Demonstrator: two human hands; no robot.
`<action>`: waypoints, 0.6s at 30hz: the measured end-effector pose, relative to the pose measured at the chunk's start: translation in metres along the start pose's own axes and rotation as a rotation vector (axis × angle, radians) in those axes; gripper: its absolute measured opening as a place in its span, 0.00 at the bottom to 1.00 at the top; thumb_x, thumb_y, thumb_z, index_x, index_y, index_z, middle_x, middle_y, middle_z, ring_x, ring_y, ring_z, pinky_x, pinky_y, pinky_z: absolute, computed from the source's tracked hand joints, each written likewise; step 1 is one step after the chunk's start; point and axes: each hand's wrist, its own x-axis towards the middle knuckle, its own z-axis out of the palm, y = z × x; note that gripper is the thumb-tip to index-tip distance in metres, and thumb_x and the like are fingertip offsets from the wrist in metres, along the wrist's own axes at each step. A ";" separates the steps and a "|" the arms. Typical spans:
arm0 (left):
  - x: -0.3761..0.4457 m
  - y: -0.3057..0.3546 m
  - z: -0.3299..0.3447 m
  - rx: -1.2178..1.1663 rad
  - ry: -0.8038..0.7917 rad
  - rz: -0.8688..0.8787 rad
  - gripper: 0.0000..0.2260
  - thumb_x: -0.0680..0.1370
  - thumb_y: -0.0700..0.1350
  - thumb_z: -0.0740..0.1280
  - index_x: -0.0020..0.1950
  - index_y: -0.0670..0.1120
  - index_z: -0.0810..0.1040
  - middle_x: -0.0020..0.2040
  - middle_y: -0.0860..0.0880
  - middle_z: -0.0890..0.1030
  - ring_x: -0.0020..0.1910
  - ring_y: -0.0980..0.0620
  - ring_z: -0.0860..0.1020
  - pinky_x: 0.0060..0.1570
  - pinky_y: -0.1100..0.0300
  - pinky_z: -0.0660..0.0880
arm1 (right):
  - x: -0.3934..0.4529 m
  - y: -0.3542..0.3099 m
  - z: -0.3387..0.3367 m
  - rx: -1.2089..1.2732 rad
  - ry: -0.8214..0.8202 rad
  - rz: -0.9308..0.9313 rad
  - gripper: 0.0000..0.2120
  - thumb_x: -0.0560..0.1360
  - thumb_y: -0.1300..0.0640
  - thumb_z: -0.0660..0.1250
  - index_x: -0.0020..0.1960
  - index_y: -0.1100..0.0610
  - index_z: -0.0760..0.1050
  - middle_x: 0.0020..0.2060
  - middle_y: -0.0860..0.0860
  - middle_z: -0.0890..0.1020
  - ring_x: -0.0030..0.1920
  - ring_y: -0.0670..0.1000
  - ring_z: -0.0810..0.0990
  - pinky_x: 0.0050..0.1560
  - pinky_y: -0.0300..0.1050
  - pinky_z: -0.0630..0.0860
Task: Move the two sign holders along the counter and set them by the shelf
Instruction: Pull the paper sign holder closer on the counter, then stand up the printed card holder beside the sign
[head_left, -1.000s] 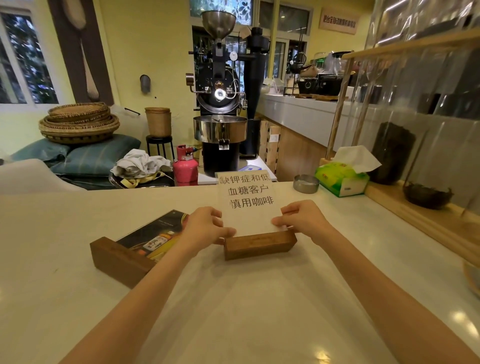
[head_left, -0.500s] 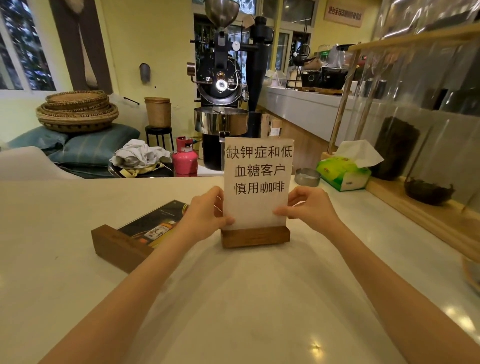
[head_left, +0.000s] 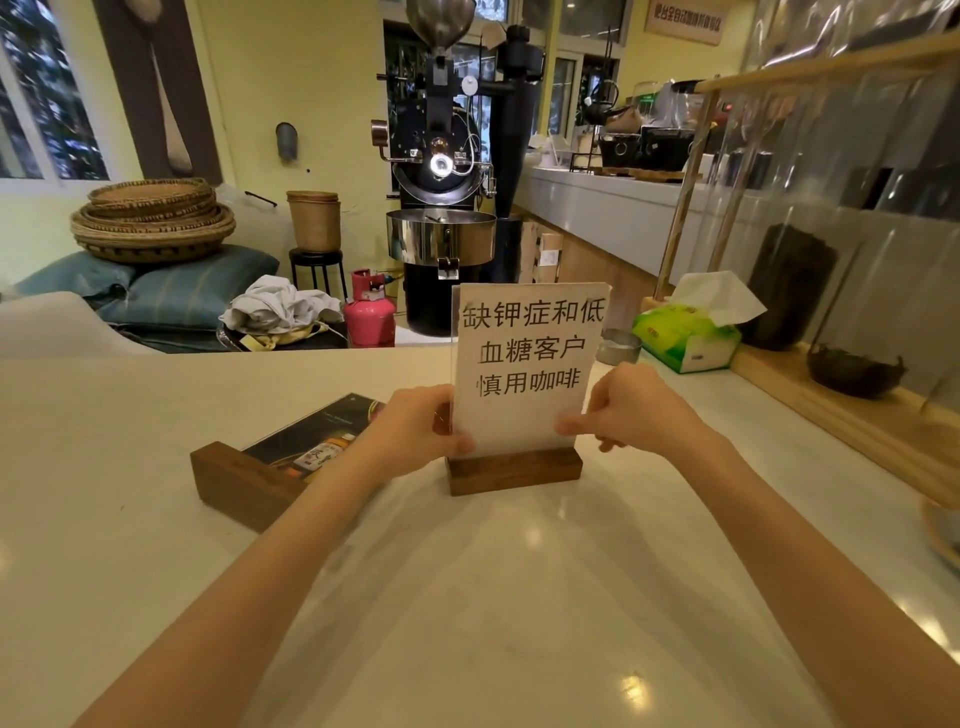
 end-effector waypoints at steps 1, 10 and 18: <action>-0.001 0.001 -0.003 -0.004 -0.009 -0.016 0.19 0.71 0.41 0.71 0.61 0.44 0.74 0.59 0.44 0.79 0.53 0.48 0.77 0.57 0.54 0.76 | -0.003 -0.004 -0.001 -0.032 -0.030 0.025 0.19 0.67 0.47 0.71 0.49 0.61 0.79 0.31 0.49 0.81 0.31 0.49 0.81 0.33 0.41 0.77; -0.022 -0.016 -0.081 -0.060 -0.089 -0.170 0.06 0.75 0.47 0.66 0.50 0.49 0.78 0.47 0.49 0.82 0.48 0.50 0.81 0.50 0.56 0.79 | -0.031 -0.072 0.035 0.330 -0.286 -0.158 0.12 0.72 0.54 0.67 0.51 0.61 0.77 0.36 0.53 0.82 0.36 0.51 0.84 0.41 0.45 0.82; -0.039 -0.073 -0.105 0.024 0.067 -0.387 0.12 0.76 0.48 0.65 0.56 0.46 0.79 0.54 0.46 0.80 0.53 0.49 0.74 0.57 0.52 0.72 | -0.014 -0.122 0.094 0.869 -0.593 0.178 0.11 0.73 0.57 0.67 0.49 0.66 0.75 0.37 0.61 0.85 0.38 0.57 0.85 0.45 0.51 0.82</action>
